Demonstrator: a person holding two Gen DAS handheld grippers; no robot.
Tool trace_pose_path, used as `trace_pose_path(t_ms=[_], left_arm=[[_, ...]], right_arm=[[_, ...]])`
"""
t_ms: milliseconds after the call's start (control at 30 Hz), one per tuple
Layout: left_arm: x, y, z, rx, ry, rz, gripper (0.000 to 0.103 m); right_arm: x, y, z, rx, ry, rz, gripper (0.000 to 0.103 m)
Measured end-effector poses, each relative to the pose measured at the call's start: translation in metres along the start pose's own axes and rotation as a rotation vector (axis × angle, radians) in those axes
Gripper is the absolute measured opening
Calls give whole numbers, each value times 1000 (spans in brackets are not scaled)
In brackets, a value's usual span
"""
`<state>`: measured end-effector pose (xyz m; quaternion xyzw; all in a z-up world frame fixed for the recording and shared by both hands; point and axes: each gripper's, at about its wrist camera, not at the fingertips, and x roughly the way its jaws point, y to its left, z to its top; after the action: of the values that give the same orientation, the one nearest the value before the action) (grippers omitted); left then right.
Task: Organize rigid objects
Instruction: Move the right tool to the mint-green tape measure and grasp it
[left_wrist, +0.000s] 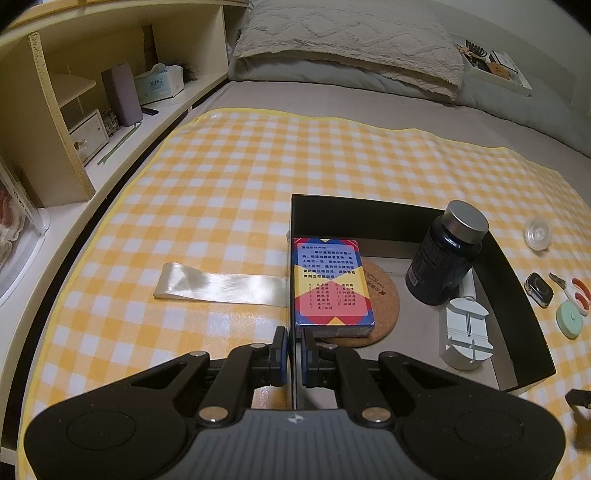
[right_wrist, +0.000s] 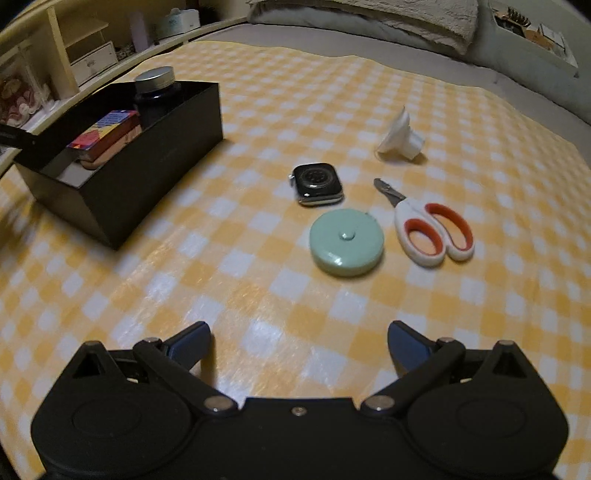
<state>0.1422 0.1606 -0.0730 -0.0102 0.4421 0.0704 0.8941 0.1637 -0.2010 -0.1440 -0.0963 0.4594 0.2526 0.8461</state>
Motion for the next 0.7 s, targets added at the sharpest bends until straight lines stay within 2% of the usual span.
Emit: trace_pose_path(t_ms=[200,300,367,467,700], left_arm=[[1,1,1,-5,3,-2,7],[1,1,1,-7,3,-6,7],[2,2,1,-10,3,-10,7],[3,2,1,-12,4,-14,7],[3,1,1,-13,4,-15,7]], right_arm=[[8,-11,13,30,-34,-24,100],[10,-18,21,61,-55,-43,88],[12,-22,27,73,-69,-57,76],[14,-27,32,72,-82,-64,67],[17,-23,36,22,-108,-74,59]])
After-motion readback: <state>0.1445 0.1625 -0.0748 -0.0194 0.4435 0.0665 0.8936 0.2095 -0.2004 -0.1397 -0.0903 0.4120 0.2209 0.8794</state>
